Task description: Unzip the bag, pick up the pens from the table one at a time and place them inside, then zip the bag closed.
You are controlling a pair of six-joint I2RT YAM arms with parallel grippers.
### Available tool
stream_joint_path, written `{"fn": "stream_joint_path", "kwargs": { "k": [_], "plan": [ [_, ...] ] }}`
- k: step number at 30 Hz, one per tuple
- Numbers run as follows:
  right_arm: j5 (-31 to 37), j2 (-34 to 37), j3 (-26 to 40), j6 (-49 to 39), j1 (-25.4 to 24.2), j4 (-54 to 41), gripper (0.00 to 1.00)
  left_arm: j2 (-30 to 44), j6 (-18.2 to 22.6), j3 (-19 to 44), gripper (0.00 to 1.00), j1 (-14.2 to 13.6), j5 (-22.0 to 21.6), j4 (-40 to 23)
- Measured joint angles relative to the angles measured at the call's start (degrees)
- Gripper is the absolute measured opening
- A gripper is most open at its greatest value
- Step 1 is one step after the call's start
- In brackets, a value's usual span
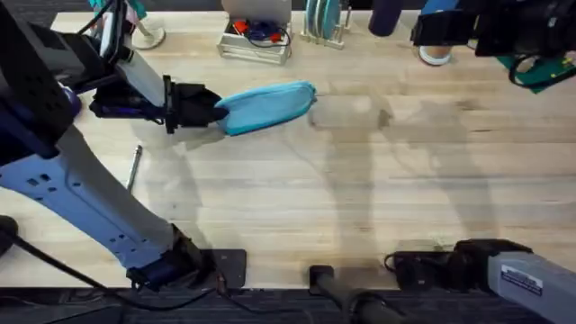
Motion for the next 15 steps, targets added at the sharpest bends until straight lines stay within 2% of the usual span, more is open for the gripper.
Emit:
{"fn": "stream_joint_path", "kwargs": {
  "k": [8,15],
  "plan": [
    [-2.12,0.25,0.18,-6.36,0.00,1.26,0.995,0.00,0.00,0.00,0.041,0.00,0.00,0.00],
    [-3.28,6.24,4.85,-10.59,0.00,-1.74,0.995,0.00,0.00,0.00,0.041,0.00,0.01,0.00]
  ]
}}
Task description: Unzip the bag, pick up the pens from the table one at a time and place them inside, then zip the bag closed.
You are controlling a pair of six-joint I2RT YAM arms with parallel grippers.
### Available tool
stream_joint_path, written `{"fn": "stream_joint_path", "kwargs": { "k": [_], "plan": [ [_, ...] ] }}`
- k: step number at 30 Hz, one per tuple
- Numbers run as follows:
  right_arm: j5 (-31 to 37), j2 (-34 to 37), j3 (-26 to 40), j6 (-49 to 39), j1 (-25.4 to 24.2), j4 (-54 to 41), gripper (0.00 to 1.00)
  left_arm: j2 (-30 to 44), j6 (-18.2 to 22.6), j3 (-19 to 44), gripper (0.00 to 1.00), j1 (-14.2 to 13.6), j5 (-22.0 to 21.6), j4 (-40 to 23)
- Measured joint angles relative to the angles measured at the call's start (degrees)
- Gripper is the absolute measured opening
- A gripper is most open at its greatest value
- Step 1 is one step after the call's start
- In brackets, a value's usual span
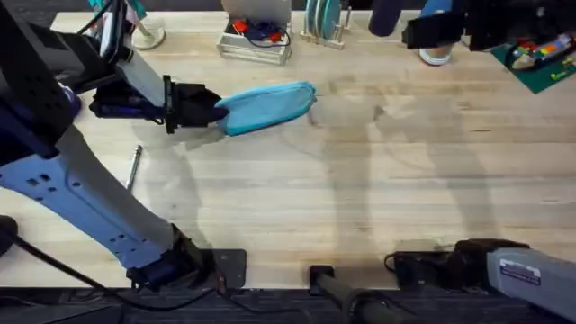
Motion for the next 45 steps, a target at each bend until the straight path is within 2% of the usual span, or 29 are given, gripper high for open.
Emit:
{"fn": "stream_joint_path", "kwargs": {
  "k": [13,31,40,45],
  "plan": [
    [-1.34,11.43,12.58,-5.15,0.00,-2.81,0.996,0.00,0.00,0.00,0.041,0.00,0.01,0.00],
    [-21.15,17.26,13.11,-9.21,0.02,-2.86,0.995,0.00,0.00,0.00,0.041,0.00,0.14,0.00],
    [-23.95,19.45,13.11,-9.44,1.62,-2.54,0.996,0.00,0.00,0.00,0.041,0.00,1.47,0.04],
    [-24.15,19.82,13.14,-15.82,3.06,-2.56,0.996,0.00,0.00,0.00,0.041,0.00,1.86,0.07]
  ]
}}
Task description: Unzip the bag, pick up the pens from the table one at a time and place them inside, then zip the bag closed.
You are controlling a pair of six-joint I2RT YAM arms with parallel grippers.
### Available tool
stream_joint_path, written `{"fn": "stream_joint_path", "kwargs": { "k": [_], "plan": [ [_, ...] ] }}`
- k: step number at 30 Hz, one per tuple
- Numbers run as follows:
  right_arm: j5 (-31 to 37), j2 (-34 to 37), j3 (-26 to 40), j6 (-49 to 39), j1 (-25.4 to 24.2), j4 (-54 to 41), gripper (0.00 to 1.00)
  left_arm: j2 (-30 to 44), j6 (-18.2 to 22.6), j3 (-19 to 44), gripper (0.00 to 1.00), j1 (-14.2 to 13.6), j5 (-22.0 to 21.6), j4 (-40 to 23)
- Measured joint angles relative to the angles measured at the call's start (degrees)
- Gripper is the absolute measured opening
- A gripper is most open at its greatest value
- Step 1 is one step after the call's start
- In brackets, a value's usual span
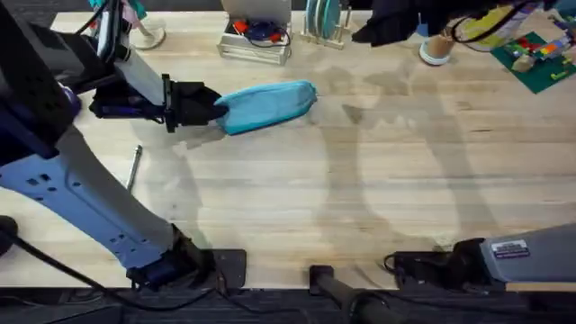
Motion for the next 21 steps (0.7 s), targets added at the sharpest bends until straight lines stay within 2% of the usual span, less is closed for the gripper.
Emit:
{"fn": "stream_joint_path", "kwargs": {
  "k": [8,21],
  "plan": [
    [-0.04,0.49,0.13,-13.10,0.18,0.07,0.996,-0.02,0.00,0.00,0.041,0.00,0.08,0.09],
    [-3.05,9.24,0.33,-21.65,0.22,0.40,0.996,-0.02,0.00,0.00,0.041,0.00,0.23,0.11]
  ]
}}
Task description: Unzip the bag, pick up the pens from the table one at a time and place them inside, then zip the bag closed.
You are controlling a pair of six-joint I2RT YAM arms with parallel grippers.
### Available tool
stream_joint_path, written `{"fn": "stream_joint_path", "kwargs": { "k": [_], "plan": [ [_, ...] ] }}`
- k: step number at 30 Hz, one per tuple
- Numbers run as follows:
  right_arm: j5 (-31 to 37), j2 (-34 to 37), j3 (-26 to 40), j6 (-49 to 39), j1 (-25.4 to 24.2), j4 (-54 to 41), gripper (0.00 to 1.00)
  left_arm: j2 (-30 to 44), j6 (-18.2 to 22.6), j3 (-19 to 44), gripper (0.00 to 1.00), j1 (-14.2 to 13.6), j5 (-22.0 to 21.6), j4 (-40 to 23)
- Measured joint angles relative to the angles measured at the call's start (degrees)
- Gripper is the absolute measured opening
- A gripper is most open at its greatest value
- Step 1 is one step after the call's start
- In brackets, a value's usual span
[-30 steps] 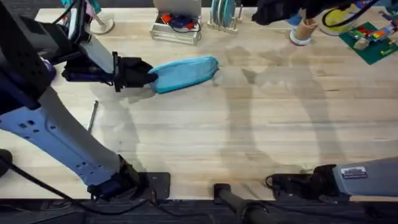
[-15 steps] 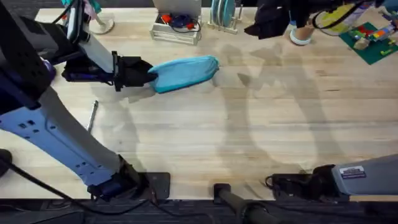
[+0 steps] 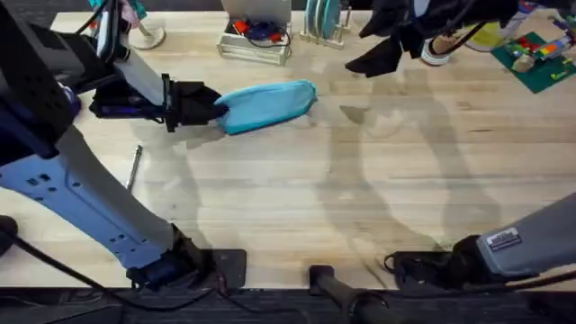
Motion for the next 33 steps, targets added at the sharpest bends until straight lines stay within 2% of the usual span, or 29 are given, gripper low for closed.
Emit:
{"fn": "stream_joint_path", "kwargs": {
  "k": [8,21,33],
  "plan": [
    [-1.38,0.36,0.02,-2.12,0.00,0.65,0.996,0.02,0.00,0.00,0.041,0.00,0.00,0.00],
    [-1.62,6.13,0.15,-2.59,0.00,2.09,0.949,0.00,0.00,0.00,0.041,0.00,0.02,0.00],
    [-4.19,8.38,0.17,-4.77,0.46,3.19,0.963,0.02,0.00,0.00,0.041,0.00,0.02,0.04]
  ]
}}
